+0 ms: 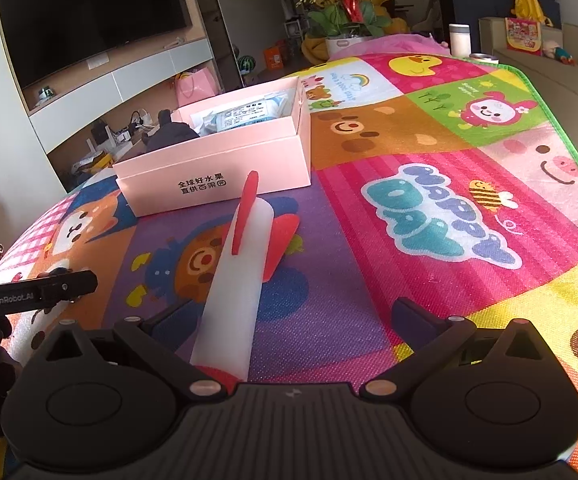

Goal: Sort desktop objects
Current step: 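Grasp the red-shirted doll figurine with the left gripper while the right holds the tube, then lift the doll into the pink box and open the left gripper while the right holds the tube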

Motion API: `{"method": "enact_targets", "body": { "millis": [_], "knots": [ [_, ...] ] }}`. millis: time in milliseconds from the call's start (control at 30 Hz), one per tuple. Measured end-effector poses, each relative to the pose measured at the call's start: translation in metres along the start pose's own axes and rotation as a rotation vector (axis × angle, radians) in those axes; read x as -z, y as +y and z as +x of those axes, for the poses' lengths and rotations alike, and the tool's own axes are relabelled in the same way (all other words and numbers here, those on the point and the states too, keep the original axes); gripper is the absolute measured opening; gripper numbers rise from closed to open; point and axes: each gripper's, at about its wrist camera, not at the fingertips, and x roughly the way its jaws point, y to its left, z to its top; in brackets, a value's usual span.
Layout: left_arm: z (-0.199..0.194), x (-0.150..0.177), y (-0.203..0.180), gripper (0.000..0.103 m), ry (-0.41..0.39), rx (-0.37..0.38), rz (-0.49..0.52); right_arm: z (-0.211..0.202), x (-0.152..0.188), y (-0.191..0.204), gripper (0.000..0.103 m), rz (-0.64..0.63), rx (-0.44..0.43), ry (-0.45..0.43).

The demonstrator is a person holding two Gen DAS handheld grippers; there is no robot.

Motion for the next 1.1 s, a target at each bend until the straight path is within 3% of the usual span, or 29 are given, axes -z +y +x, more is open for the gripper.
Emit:
{"method": "enact_targets", "body": {
  "millis": [100,267,433,500,567,633,700,767,867,1100],
  "knots": [
    [-0.002,-0.001,0.004,0.069,-0.003,-0.009,-0.011,0.000,-0.001,0.002,0.103,-0.024,0.002,0.012],
    [-0.015,0.000,0.008,0.069,-0.013,-0.008,-0.009,-0.006,-0.001,0.009,0.103,-0.087,-0.068,0.012],
    [-0.035,0.007,0.006,0.069,-0.026,0.022,-0.005,-0.008,-0.011,0.027,0.102,-0.142,-0.057,-0.020],
    [-0.040,0.011,0.006,0.069,-0.023,0.036,-0.007,-0.001,-0.016,0.035,0.092,-0.169,-0.026,-0.008],
    [-0.044,0.015,0.006,0.069,-0.019,0.044,-0.006,0.009,-0.021,0.039,0.070,-0.182,-0.020,0.034],
    [-0.047,0.020,0.007,0.069,-0.017,0.045,-0.009,0.017,-0.023,0.041,0.058,-0.183,-0.011,0.065],
    [-0.049,0.023,0.009,0.069,-0.013,0.048,-0.018,0.021,-0.023,0.044,0.053,-0.191,0.005,0.075],
    [-0.051,0.026,0.011,0.069,-0.009,0.051,-0.027,0.023,-0.023,0.045,0.038,-0.204,0.013,0.087],
    [-0.053,0.030,0.011,0.069,-0.006,0.061,-0.034,0.019,-0.025,0.048,0.030,-0.221,0.004,0.101],
    [-0.063,0.036,0.001,0.069,-0.017,0.108,-0.005,-0.009,-0.031,0.045,0.028,-0.184,-0.118,0.191]
  ]
}}
